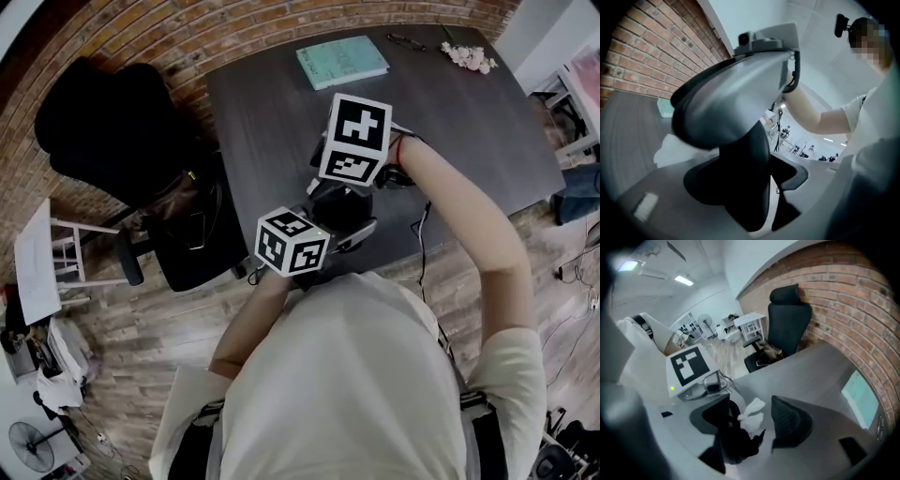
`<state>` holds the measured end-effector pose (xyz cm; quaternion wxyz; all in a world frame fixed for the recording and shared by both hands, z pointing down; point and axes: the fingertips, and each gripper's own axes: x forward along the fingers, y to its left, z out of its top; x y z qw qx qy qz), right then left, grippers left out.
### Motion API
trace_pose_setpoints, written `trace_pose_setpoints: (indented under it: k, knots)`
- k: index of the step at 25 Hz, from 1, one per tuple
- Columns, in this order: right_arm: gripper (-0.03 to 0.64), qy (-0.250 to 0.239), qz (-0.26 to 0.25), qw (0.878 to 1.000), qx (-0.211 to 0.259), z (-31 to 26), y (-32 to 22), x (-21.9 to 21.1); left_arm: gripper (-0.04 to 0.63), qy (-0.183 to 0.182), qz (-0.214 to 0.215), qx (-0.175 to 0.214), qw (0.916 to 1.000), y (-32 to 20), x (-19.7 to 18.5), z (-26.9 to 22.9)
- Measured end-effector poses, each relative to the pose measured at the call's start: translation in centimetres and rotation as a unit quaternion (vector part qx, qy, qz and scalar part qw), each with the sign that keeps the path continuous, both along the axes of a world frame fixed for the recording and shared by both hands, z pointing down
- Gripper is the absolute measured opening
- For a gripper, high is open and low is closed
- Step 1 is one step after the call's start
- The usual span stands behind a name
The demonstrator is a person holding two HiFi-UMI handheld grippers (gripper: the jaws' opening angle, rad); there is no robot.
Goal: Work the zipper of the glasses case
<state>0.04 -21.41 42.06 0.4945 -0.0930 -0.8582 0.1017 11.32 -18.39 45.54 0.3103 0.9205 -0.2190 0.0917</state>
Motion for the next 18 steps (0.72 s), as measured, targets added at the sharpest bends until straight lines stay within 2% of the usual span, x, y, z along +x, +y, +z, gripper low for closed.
trace_pose_setpoints:
  k: [4,7,9,10,11,12,14,18]
  knots:
    - [0.261,0.068,-0.035,0.996,-0.053,2.4,1.0,1.2,0.290,-0.023,0.029,0.021,0.9991,0.8,1.1,0.0]
    - [0.224,0.077,-0.048,0.991,-0.094,2.6,1.8,1.7,0.290,-0.028,0.043,0.025,0.9984,1.2,1.4,0.1]
    - [0.151,0.073,-0.061,0.990,-0.107,2.4,2.4,1.7,0.290,-0.026,0.041,0.022,0.9986,1.1,1.3,0.2]
    - [0.106,0.070,-0.065,0.990,-0.102,2.4,2.6,1.6,0.290,-0.025,0.039,0.020,0.9987,1.0,1.3,0.3]
    - [0.018,0.069,-0.068,0.991,-0.089,2.5,2.5,1.5,0.290,-0.026,0.038,0.019,0.9988,0.9,1.2,0.3]
    - [0.002,0.070,-0.070,0.992,-0.072,2.7,2.3,1.4,0.290,-0.029,0.038,0.020,0.9986,0.8,1.2,0.4]
    - [0.002,0.068,-0.079,0.993,-0.048,2.8,2.0,1.3,0.290,-0.033,0.040,0.019,0.9984,0.9,1.3,0.5]
    - [0.002,0.039,-0.075,0.996,-0.032,1.1,1.5,0.9,0.290,-0.031,0.033,0.009,0.9989,0.8,1.1,0.9]
